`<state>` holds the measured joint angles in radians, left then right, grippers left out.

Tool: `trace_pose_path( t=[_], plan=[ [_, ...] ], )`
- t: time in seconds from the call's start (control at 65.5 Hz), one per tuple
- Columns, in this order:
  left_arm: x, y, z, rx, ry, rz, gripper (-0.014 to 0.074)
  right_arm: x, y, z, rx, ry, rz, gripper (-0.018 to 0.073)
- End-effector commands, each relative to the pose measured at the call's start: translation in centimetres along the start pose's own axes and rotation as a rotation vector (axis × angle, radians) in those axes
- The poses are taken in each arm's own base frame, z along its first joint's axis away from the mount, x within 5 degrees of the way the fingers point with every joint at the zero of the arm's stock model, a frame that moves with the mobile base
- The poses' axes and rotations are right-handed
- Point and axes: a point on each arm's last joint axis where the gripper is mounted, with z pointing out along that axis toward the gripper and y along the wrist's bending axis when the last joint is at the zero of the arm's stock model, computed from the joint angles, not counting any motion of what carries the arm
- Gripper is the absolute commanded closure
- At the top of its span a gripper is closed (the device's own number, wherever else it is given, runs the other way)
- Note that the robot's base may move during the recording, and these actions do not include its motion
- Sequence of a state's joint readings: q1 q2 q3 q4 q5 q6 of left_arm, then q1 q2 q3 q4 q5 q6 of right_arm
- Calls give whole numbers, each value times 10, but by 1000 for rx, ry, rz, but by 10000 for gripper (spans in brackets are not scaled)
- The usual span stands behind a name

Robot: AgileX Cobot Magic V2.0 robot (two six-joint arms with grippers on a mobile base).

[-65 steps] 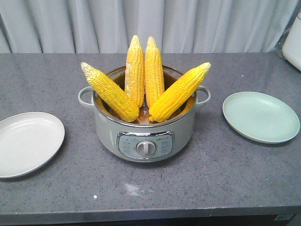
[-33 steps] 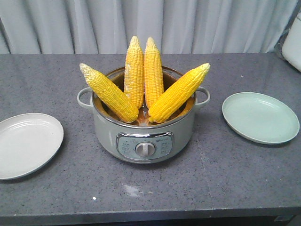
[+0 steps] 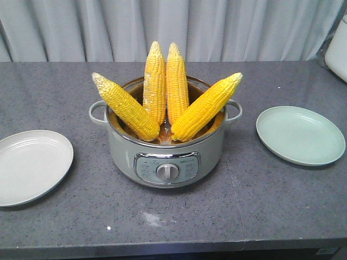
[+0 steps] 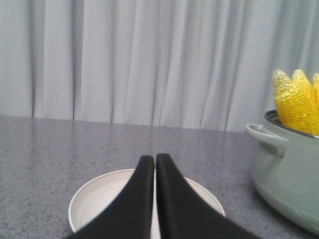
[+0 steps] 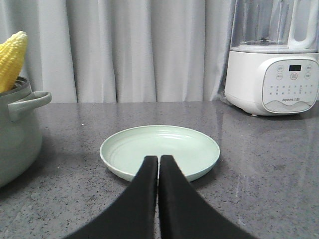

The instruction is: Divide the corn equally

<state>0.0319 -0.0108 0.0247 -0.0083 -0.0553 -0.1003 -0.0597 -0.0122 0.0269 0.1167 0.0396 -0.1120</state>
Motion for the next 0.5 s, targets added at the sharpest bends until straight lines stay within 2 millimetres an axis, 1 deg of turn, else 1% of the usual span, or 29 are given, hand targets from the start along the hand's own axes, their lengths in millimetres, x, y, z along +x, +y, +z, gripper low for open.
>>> trace_pose_path(
  t=[0.0, 0.122, 0.336, 0.489],
  plan=[
    [-15, -2, -2, 16, -114, -11, 603, -6, -1, -1, 16, -85, -12, 562],
    [-15, -2, -2, 17, -122, -11, 603, -7, -1, -1, 17, -99, -12, 562],
    [-18, -2, -2, 18, -133, -11, 603, 0, -1, 3, 11, -10, -38, 562],
    [-14, -2, -2, 14, -94, -11, 603, 4, -1, 9, 10, 61, -33, 562]
  ],
)
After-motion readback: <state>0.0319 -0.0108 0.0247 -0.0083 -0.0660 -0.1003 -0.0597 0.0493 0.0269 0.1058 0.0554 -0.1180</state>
